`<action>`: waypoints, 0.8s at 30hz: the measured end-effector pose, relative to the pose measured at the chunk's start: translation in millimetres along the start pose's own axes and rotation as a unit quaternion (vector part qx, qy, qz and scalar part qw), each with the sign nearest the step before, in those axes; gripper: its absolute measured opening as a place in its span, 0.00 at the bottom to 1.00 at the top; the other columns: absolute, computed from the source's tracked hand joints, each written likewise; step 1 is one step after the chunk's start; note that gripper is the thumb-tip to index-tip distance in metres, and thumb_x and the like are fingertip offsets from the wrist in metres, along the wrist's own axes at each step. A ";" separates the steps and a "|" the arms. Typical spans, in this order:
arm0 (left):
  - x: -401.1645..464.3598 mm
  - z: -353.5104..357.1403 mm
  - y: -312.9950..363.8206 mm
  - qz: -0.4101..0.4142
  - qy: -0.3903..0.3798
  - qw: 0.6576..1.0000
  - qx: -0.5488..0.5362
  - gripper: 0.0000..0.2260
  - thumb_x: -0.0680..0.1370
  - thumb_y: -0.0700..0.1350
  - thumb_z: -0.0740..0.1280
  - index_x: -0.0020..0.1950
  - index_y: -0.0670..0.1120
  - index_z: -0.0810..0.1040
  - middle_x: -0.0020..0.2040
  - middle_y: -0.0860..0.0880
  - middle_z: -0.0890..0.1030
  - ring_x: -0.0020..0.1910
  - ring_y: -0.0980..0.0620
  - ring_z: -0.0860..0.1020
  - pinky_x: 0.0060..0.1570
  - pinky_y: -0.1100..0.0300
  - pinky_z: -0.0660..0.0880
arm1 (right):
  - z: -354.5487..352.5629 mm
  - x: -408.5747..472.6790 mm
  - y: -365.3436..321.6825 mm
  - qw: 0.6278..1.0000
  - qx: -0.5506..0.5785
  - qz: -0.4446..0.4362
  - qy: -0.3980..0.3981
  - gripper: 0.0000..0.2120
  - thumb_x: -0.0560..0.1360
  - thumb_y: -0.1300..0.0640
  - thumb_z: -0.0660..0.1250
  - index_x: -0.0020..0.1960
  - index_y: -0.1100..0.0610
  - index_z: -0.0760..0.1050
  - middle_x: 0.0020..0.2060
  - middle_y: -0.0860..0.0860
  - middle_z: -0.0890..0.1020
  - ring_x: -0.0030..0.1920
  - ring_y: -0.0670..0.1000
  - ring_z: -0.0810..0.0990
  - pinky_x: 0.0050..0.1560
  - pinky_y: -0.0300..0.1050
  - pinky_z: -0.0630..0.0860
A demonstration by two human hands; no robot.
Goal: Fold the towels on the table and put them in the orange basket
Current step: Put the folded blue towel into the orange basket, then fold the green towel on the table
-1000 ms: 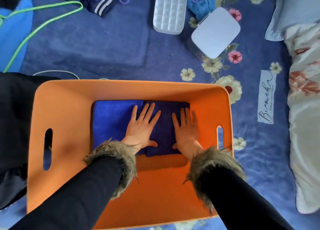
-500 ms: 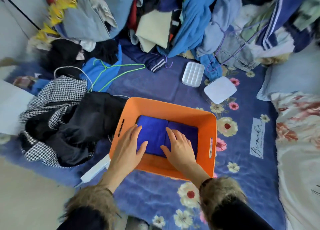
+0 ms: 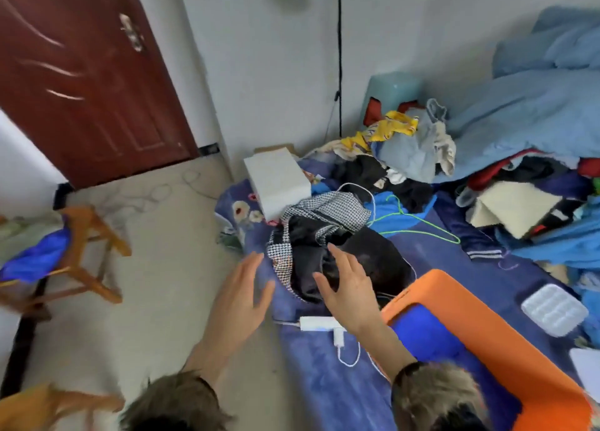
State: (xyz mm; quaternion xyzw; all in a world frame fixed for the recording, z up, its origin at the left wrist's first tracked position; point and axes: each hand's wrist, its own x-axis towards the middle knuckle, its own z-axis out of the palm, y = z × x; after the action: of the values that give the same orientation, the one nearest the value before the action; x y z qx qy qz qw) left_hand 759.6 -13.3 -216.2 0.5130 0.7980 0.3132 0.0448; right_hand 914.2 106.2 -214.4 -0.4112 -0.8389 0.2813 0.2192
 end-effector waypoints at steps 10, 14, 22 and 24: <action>-91.2 -143.2 -169.5 -0.173 0.086 0.979 0.063 0.23 0.78 0.50 0.62 0.72 0.46 0.64 0.69 0.47 0.70 0.67 0.48 0.69 0.64 0.55 0.65 | 134.3 12.2 -191.8 0.977 0.015 -0.190 -0.095 0.27 0.75 0.53 0.66 0.71 0.60 0.63 0.65 0.60 0.72 0.64 0.60 0.71 0.62 0.53 0.69; -128.0 -184.2 -226.9 -0.221 0.098 0.967 0.077 0.22 0.79 0.51 0.61 0.71 0.46 0.65 0.68 0.47 0.71 0.65 0.47 0.71 0.62 0.53 0.68 | 193.4 2.5 -245.2 0.969 0.038 -0.211 -0.123 0.27 0.76 0.53 0.66 0.71 0.60 0.63 0.65 0.59 0.72 0.65 0.59 0.70 0.62 0.50 0.67; -114.1 -226.1 -318.7 -0.280 0.109 0.950 0.081 0.21 0.79 0.54 0.58 0.70 0.49 0.65 0.66 0.49 0.72 0.62 0.50 0.73 0.59 0.56 0.70 | 281.7 48.0 -306.8 0.953 0.020 -0.233 -0.191 0.27 0.78 0.47 0.61 0.74 0.52 0.57 0.65 0.53 0.70 0.63 0.55 0.71 0.59 0.53 0.71; -95.5 -233.2 -342.9 -0.278 0.104 0.951 0.088 0.20 0.79 0.53 0.59 0.70 0.48 0.66 0.65 0.49 0.73 0.61 0.50 0.73 0.59 0.57 0.70 | 301.6 73.5 -319.5 0.952 0.013 -0.236 -0.195 0.28 0.77 0.46 0.61 0.74 0.52 0.58 0.64 0.53 0.71 0.62 0.54 0.71 0.59 0.53 0.71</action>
State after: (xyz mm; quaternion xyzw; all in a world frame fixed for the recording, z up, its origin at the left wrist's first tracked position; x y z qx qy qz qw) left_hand 441.8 -295.1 -240.6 0.2368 0.9336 0.2688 0.0018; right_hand 511.0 -82.9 -220.9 -0.1354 -0.9347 0.3069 0.1174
